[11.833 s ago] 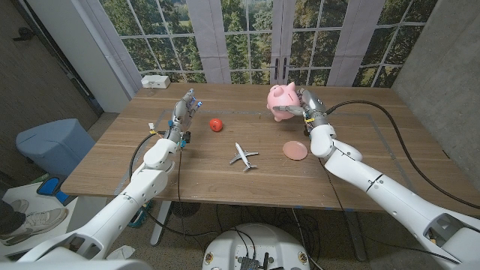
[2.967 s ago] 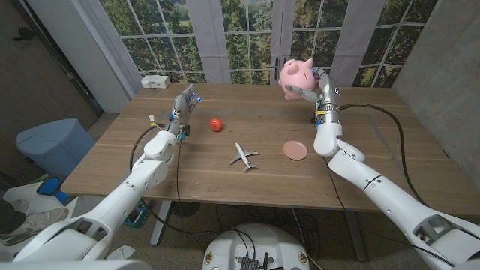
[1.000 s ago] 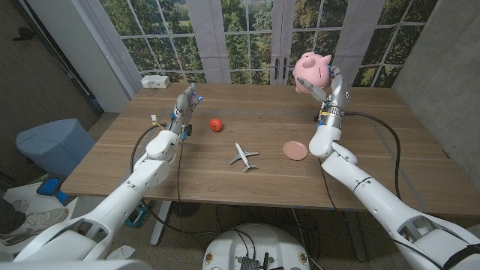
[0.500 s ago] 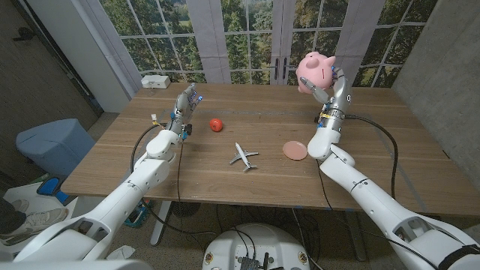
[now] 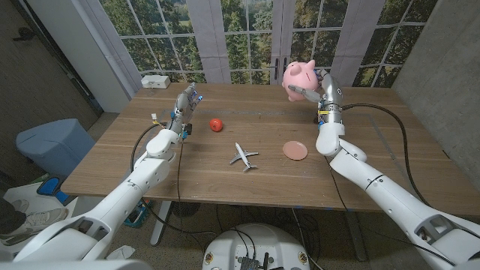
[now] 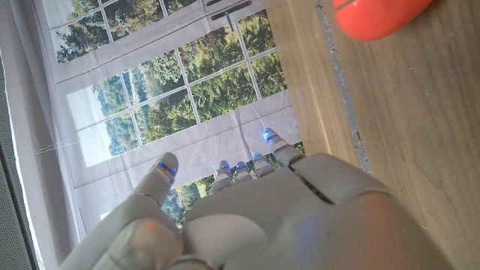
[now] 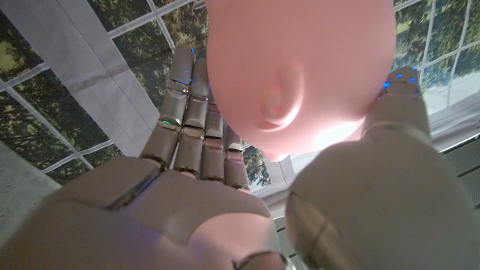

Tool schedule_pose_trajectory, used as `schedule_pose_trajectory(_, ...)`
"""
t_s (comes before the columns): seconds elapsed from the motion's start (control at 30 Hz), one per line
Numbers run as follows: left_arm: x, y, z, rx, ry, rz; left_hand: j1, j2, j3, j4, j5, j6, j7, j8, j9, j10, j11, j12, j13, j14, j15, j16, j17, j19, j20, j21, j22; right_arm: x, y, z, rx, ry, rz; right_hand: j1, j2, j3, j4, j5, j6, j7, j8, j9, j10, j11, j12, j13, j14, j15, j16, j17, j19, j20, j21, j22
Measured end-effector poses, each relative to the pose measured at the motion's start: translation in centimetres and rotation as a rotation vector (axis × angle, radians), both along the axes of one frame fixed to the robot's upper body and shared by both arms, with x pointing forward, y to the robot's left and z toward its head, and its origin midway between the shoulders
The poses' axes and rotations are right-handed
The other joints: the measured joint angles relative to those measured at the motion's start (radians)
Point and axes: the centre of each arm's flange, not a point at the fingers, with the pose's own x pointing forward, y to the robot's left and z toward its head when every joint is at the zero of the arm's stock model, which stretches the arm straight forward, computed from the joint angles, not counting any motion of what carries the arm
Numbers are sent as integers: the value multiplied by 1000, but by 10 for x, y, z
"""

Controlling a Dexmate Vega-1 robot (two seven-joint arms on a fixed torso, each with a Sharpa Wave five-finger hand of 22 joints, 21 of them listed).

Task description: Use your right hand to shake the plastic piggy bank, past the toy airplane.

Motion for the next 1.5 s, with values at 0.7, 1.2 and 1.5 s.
schedule_pose_trajectory(0.7,1,1,1,4,2,0,0,0,0,0,0,0,0,0,0,0,0,0,0,0,0,0,0,0,0,0,0,6,12,8,-154,242,50,0,0,0,0,-3,4,-3,-7,0,7,-7,-9,12,0,0,-9,29,0,0,8,0)
schedule_pose_trajectory(1.2,2,0,2,3,3,1,0,0,0,0,0,0,0,0,0,0,0,0,0,0,0,0,0,0,0,0,0,6,11,1,-89,137,8,0,0,0,0,-6,13,-1,-14,0,7,-7,-13,13,0,0,-9,42,-4,3,16,0)
schedule_pose_trajectory(1.5,2,1,2,2,3,2,0,0,0,0,0,0,0,0,0,0,0,0,0,0,0,0,0,0,0,0,0,5,8,-9,75,-72,-49,0,0,0,0,-9,13,-1,-14,0,13,-2,-17,13,4,4,-8,42,-4,3,16,1)
